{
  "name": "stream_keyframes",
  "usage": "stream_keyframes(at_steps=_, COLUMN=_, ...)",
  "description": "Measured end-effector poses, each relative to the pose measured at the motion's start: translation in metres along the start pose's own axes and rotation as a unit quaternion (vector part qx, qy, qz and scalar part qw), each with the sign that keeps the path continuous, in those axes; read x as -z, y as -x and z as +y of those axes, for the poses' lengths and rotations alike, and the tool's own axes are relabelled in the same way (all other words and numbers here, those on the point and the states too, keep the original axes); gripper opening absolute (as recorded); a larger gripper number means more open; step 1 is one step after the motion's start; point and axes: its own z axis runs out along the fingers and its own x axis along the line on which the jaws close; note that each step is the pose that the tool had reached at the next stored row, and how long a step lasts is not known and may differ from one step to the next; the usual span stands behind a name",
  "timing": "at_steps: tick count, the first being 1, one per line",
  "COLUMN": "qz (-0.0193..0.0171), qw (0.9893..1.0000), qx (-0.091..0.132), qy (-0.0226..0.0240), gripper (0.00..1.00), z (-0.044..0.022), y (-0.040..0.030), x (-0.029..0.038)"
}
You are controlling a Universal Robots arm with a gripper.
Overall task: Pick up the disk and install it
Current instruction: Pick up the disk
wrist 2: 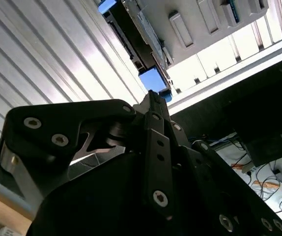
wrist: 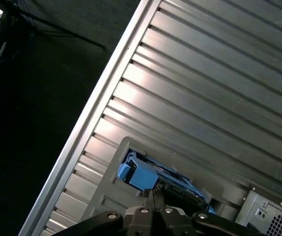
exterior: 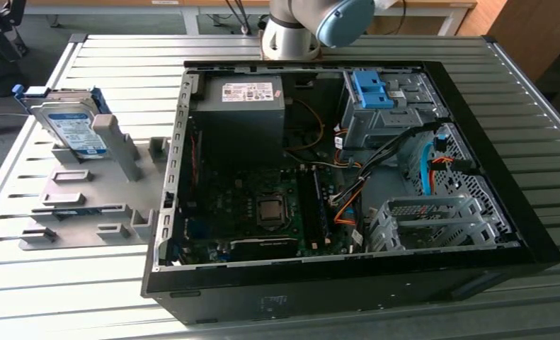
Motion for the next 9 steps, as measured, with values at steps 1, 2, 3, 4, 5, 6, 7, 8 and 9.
stream_keyframes(at_steps=1, qz=0.0004, qw=1.0, qx=0.009, qy=0.0002, gripper=0.11, z=0.0, y=0.0, x=-0.0001)
stream_keyframes(at_steps=2, qz=0.0008, qw=0.9998, qx=0.018, qy=0.0004, gripper=0.11, z=0.0, y=0.0, x=-0.0003)
stream_keyframes(at_steps=3, qz=0.0013, qw=0.9996, qx=0.029, qy=0.0007, gripper=0.11, z=0.0, y=0.0, x=-0.0005)
stream_keyframes(at_steps=4, qz=0.0017, qw=0.9993, qx=0.037, qy=0.0009, gripper=0.11, z=0.0, y=0.0, x=-0.0007)
stream_keyframes(at_steps=5, qz=0.0021, qw=0.9989, qx=0.047, qy=0.0012, gripper=0.11, z=0.0, y=0.0, x=-0.0008)
stream_keyframes(at_steps=6, qz=0.003, qw=0.9979, qx=0.065, qy=0.0016, gripper=0.11, z=-0.0001, y=-0.0001, x=-0.0012)
stream_keyframes(at_steps=7, qz=0.0033, qw=0.9972, qx=0.074, qy=0.0018, gripper=0.11, z=-0.0001, y=0.0, x=-0.0015)
stream_keyframes(at_steps=8, qz=0.0037, qw=0.9965, qx=0.083, qy=0.002, gripper=0.11, z=-0.0001, y=-0.0001, x=-0.0017)
stream_keyframes(at_steps=9, qz=0.0041, qw=0.9957, qx=0.092, qy=0.0023, gripper=0.11, z=-0.0001, y=-0.0001, x=-0.0019)
